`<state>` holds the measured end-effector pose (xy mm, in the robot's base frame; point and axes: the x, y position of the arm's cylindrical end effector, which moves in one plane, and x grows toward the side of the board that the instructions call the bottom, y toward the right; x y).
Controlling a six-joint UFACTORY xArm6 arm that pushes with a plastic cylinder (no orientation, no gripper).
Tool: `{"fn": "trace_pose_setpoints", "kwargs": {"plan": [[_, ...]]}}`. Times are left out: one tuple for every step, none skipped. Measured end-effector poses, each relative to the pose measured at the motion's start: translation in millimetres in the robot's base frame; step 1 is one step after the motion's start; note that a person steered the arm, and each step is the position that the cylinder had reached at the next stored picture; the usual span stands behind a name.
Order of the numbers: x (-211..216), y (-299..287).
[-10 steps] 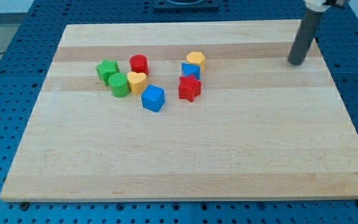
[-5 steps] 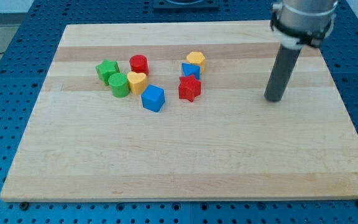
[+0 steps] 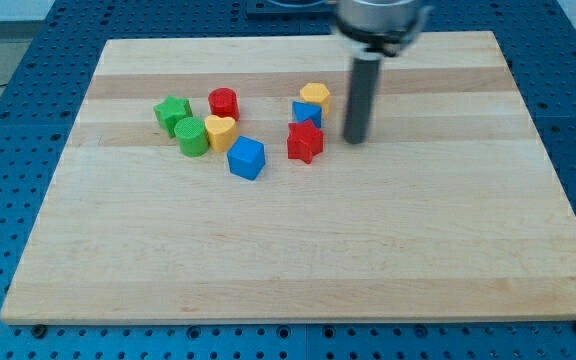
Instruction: Move the yellow hexagon towards top right of the board
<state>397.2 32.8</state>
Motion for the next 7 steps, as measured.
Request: {"fn": "trace_pose_setpoints", "kwargs": {"plan": [[-16, -41], [-51, -31], [-62, -11], [-106, 15], [-114, 55], [-100, 93], [-32, 68]]}}
